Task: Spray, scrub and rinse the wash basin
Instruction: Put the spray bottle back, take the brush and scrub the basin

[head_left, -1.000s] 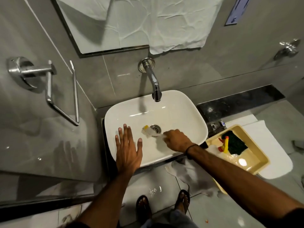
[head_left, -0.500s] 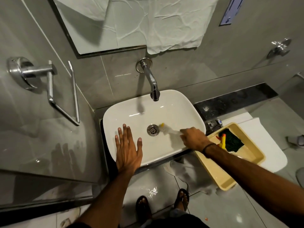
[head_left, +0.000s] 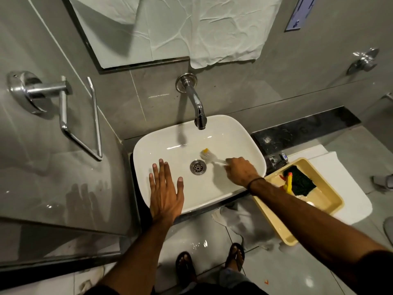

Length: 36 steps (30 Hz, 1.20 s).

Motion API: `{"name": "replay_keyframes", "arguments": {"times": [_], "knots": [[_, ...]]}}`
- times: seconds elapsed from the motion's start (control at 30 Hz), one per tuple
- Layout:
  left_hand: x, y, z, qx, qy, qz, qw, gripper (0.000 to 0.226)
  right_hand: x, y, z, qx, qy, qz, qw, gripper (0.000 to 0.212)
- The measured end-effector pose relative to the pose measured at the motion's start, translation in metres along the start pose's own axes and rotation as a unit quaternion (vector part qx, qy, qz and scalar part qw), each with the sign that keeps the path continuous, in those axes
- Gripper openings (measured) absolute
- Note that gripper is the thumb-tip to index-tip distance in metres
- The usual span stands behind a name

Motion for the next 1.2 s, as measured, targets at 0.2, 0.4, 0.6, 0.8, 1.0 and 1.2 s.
{"name": "replay_keyframes", "arguments": {"times": [0.2, 0.4, 0.6, 0.8, 1.0, 1.2], "knots": [[-0.001, 0.000, 0.000, 0.005, 0.001, 0.002, 1.000, 0.091, 0.026, -0.027, -0.021, 0.051, -0.086, 0.125, 0.987, 0.043], [-0.001, 0.001, -0.001, 0.004, 0.003, 0.004, 1.000, 0.087, 0.010, 0.005, -0.004, 0.045, -0.012, 0.045, 0.998, 0.040], [-0.001, -0.001, -0.002, 0.009, 0.001, 0.004, 1.000, 0.079, 0.018, -0.020, -0.021, 0.037, -0.058, 0.092, 0.993, 0.040], [0.000, 0.000, -0.001, 0.005, 0.006, 0.001, 1.000, 0.085, 0.010, 0.005, -0.006, 0.035, 0.000, 0.040, 0.999, 0.039], [-0.001, -0.001, -0.002, 0.016, 0.009, 0.004, 1.000, 0.084, 0.013, -0.049, -0.031, 0.047, -0.064, 0.133, 0.988, 0.043], [0.000, -0.002, -0.003, 0.026, 0.021, 0.001, 0.999, 0.076, 0.017, 0.033, -0.009, 0.071, -0.036, 0.077, 0.994, 0.043]]}}
Point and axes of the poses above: each hand's wrist, its own x-axis away from the middle knuckle, its own z-axis out of the back of the hand, y = z × x, the point moved 1 cm from there along -x, towards the middle knuckle, and after that the axes turned 2 degrees about -y, right-handed, at the moved point
